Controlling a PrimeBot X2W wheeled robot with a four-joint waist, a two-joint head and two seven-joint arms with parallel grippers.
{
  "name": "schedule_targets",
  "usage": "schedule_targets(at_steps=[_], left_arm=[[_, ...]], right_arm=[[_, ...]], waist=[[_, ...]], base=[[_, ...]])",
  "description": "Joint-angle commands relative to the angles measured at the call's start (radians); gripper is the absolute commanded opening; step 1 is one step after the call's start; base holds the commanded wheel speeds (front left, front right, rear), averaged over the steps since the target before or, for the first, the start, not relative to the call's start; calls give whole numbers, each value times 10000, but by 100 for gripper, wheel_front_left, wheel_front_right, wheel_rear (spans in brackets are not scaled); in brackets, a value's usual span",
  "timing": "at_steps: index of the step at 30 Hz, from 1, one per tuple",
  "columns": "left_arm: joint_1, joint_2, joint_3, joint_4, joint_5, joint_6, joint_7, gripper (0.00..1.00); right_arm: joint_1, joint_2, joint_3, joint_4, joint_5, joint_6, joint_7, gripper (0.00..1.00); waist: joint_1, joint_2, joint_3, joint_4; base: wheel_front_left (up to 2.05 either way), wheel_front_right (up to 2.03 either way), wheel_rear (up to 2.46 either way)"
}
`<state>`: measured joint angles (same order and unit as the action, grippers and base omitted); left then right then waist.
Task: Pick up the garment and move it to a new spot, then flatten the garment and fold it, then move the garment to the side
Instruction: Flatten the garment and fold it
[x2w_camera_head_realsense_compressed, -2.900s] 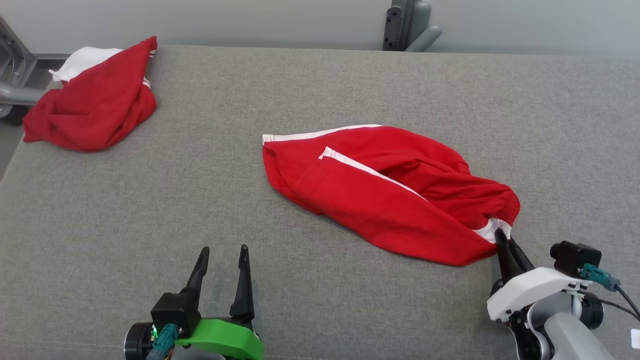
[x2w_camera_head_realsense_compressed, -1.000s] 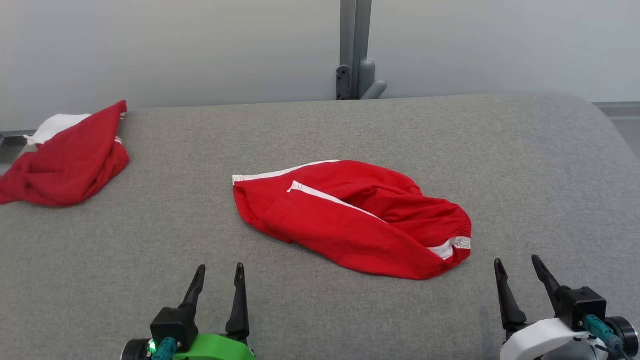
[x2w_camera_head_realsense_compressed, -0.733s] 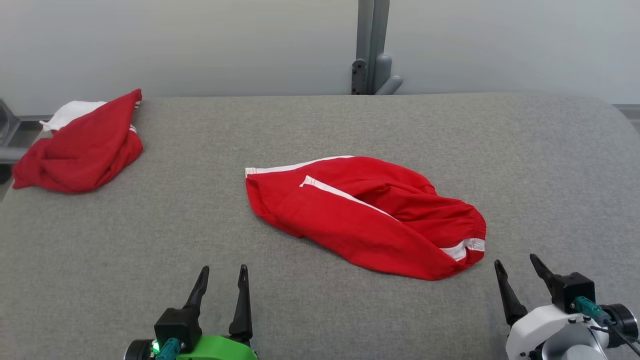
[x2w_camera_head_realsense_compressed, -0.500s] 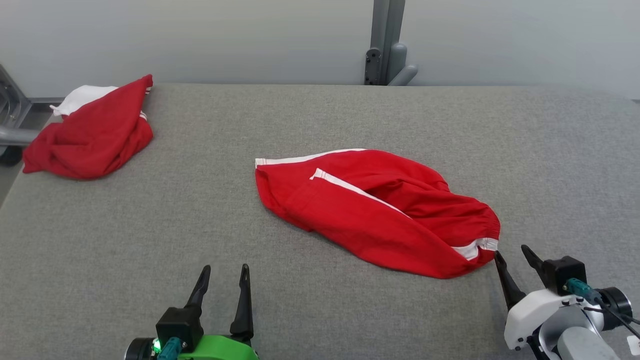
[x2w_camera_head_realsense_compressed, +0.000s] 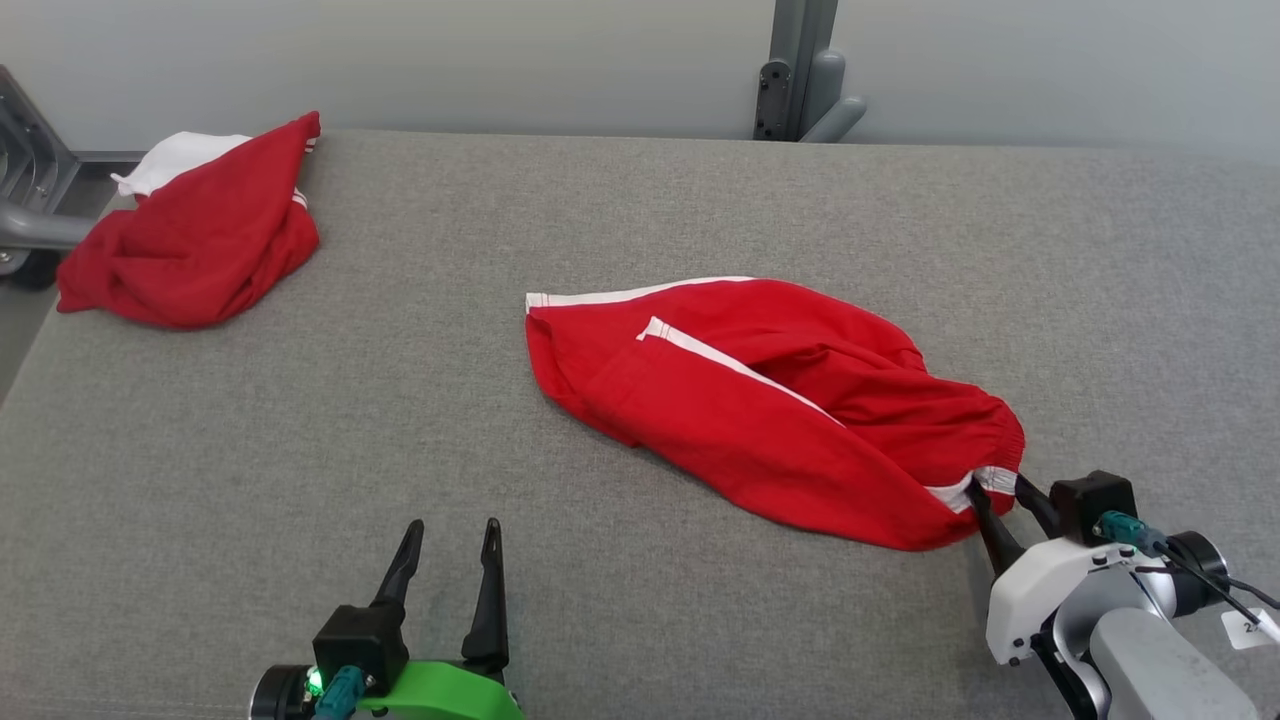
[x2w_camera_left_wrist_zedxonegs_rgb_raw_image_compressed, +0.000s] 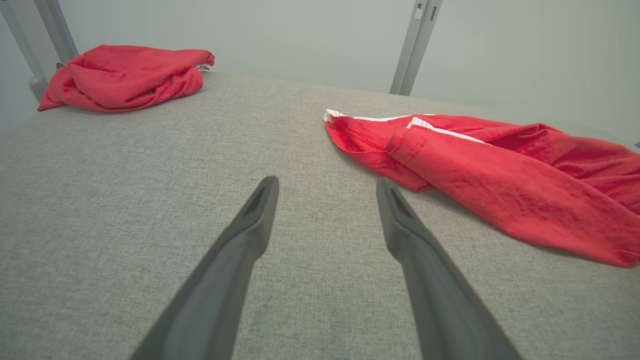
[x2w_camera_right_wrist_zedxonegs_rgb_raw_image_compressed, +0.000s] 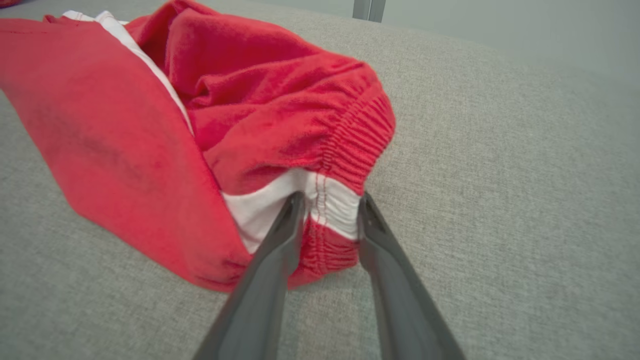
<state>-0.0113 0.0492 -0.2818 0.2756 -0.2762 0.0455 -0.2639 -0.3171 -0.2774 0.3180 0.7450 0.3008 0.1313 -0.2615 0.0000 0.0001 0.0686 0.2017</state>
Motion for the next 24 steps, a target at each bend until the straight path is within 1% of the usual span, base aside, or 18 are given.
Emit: schedule_targets(at_steps=[1, 3, 5, 6, 11, 15, 18, 21, 24], left_arm=[[-146, 22, 26, -24, 53, 37, -5, 100], [-160, 22, 39, -31, 62, 35, -5, 100], [-169, 22, 59, -54, 53, 53, -5, 100], [-175, 22, 57, -60, 50, 56, -5, 100], [-440, 22, -128, -68, -99, -64, -5, 100], [-1224, 22, -618, 93, -112, -279, -5, 100], [-2177, 24, -1217, 845, -335, -436, 89, 100], [-3456, 25, -1822, 1858, -580, -517, 678, 100], [-4633, 30, -2184, 2861, -1109, -425, 1332, 100]], right_arm=[[-205, -73, 132, 82, 110, -10, -40, 49], [-351, -129, 324, 174, 251, -10, -44, 36], [-463, -133, 465, 180, 338, -10, -47, 13], [-499, -145, 514, 151, 361, -10, -46, 0], [-513, -136, 691, -273, 378, -10, -45, 0], [-290, 31, 823, -842, 149, -10, -46, 0], [-108, 193, 919, -1191, -106, -10, -45, 0], [9, 388, 1097, -1400, -332, -10, -47, 0], [-80, 537, 1305, -1476, -442, -10, -47, 0]], waist=[[0, -1, 38, -27], [0, -1, 74, -48], [0, -1, 104, -96], [0, -1, 120, -130], [0, -1, 199, -394], [0, -1, 309, -742], [0, -1, 425, -1038], [0, -1, 575, -1344], [0, -1, 750, -1644]], base=[[0, 0, 0], [0, 0, 0], [0, 0, 0], [0, 0, 0], [0, 0, 0], [0, 0, 0], [0, 0, 0], [0, 0, 0], [0, 0, 0]])
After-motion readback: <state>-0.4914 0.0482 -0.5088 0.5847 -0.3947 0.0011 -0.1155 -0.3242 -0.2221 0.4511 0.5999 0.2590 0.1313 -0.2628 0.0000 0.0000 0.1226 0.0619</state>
